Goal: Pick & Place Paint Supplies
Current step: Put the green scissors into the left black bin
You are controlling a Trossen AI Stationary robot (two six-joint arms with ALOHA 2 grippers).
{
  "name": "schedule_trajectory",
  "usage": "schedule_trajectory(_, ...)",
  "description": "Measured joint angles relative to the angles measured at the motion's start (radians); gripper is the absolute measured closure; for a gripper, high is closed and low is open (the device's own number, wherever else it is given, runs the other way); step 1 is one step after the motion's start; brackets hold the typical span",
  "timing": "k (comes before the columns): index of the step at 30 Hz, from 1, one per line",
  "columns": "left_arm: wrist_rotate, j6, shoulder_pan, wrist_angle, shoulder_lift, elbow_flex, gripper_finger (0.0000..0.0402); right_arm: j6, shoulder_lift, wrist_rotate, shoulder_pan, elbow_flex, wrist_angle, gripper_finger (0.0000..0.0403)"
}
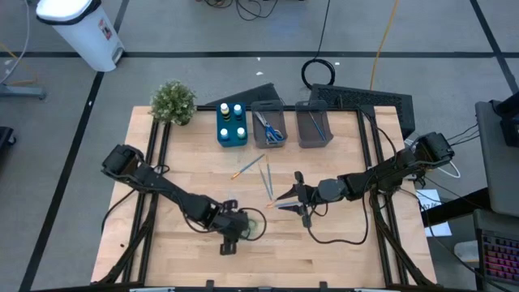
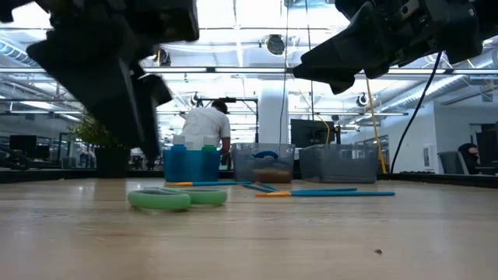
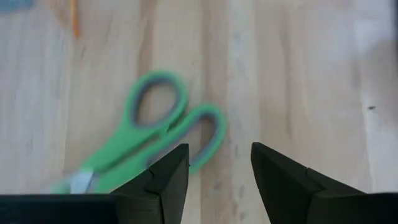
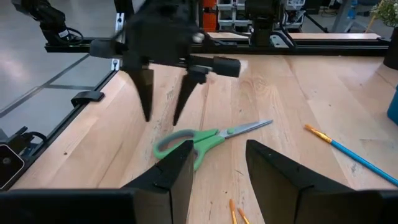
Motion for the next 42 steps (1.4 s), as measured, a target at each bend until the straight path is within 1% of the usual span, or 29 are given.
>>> schedule_trajectory(4,0.000,0.068,0.000,0.074,0.000,0.000,0.0220,0.000,0.000,0.000,0.000,0.000,0.000,0.0261)
schedule_trajectory(8,0.000,0.100,0.000,0.095,0.004,0.001,0.0220,0.000,0.000,0.000,0.000,0.000,0.000,0.0261)
schedule_trajectory(11,0.006,0.105,-0.002,0.101,0.037,0.002,0.0220,0.000,0.000,0.000,0.000,0.000,0.000,0.0261)
schedule_trajectory(17,0.136,0.096,-0.001,0.146,0.139,0.003,0.0220,0.000,0.000,0.000,0.000,0.000,-0.001,0.0261)
schedule_trajectory(22,0.207,-0.002,0.001,0.056,0.134,0.007,0.0220,0.000,0.000,0.001,0.000,0.000,0.000,0.0261)
schedule_trajectory(27,0.373,-0.082,0.011,-0.129,0.080,0.003,0.0220,0.000,0.000,0.003,0.000,0.000,0.000,0.0261)
schedule_trajectory(31,0.448,-0.136,0.023,-0.265,0.018,-0.001,0.0220,0.000,0.000,0.003,0.000,0.000,0.001,0.0261)
schedule_trajectory(35,0.436,-0.167,0.030,-0.396,-0.043,0.001,0.0220,0.010,0.000,0.004,0.000,0.000,0.001,0.0261)
schedule_trajectory(37,0.410,-0.223,0.028,-0.438,-0.068,0.001,0.0220,0.023,0.000,0.004,0.000,0.000,0.000,0.0261)
schedule_trajectory(39,0.371,-0.335,0.026,-0.466,-0.088,0.001,0.0220,0.026,0.000,0.004,0.000,0.000,0.000,0.0261)
schedule_trajectory(42,0.305,-0.548,0.021,-0.500,-0.089,0.001,0.0220,0.026,0.000,0.004,0.000,0.000,0.000,0.0261)
